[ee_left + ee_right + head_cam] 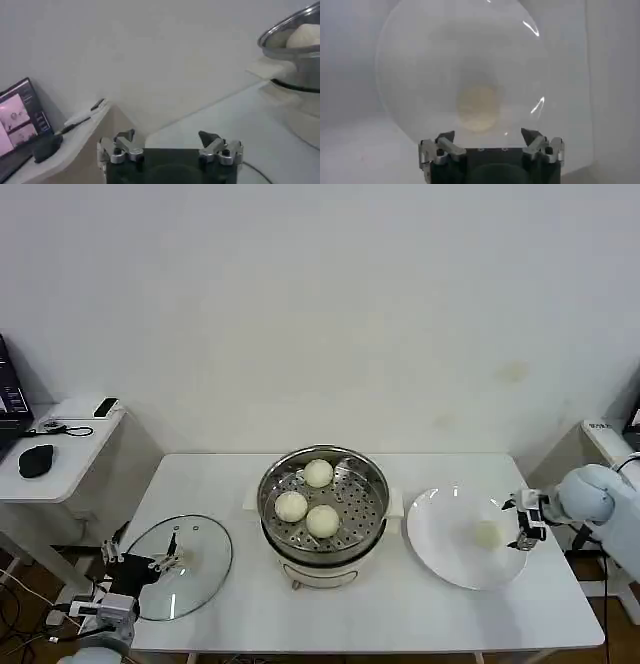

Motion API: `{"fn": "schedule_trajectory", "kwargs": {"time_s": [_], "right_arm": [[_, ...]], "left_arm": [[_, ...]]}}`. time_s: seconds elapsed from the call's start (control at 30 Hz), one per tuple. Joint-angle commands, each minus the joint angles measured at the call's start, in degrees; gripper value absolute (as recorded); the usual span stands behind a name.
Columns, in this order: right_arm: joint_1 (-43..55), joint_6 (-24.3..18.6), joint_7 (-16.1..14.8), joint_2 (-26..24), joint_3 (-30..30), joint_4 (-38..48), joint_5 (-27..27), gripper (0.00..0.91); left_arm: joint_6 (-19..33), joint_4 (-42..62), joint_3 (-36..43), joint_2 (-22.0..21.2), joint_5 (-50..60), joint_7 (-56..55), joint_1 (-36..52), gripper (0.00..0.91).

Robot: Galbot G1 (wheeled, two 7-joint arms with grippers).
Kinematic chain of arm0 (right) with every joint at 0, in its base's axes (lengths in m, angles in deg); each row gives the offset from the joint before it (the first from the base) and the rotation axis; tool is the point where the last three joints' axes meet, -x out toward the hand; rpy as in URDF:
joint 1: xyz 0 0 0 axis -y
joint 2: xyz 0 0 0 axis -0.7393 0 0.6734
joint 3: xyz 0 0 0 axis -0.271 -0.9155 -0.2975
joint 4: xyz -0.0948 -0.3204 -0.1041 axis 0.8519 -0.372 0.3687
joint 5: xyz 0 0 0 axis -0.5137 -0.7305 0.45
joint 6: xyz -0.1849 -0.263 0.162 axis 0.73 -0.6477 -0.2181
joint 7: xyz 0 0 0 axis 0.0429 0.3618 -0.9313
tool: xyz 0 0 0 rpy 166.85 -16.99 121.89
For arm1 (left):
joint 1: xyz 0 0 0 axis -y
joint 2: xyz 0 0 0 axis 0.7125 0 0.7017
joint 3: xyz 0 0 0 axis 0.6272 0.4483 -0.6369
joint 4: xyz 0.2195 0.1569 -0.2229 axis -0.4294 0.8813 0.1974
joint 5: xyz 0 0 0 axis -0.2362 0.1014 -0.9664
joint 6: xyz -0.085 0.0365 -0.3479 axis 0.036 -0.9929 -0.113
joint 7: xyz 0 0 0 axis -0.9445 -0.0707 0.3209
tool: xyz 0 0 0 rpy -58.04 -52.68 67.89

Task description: Take steamed baozi put them in steamer then cover it.

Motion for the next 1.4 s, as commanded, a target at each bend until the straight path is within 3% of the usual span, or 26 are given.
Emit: {"fn": "schedule_trajectory", "kwargs": {"time_s": [0.03,0.2,0.3,0.7,0.97,1.4], "right_arm": [[-0.7,0.1,0.3,6.6,0.7,6.4,-1.2,0.907],[-0.7,0.0,0.3,8.1,0.7,7.7,-1.5,0.907],[-1.0,0.3,0.2,9.0,0.6,7.9,-2.9,0.826],[-0.6,2.1,-1.0,7.7,0.5,6.7,-3.3,0.655],[-0.6,2.9,-2.4,6.5,0.5,5.9,-3.3,0.615],[9.1,4.2,-4.6,-2.4,-4.0,-2.8,1.9,0.564]], "left_arm": [[0.0,0.3,-0.2,0.0,-0.1,0.0,0.1,0.907],[0.1,0.4,0.1,-0.2,0.1,0.0,0.1,0.907],[0.0,0.5,0.1,-0.3,0.1,0.0,0.1,0.907],[0.3,0.7,-0.2,-0.6,0.0,-0.2,-0.3,0.907],[0.3,0.7,-0.5,-0.5,0.0,-0.2,-0.3,0.907],[0.4,0.4,-0.1,-0.1,-0.1,-0.2,-0.3,0.907]]}}
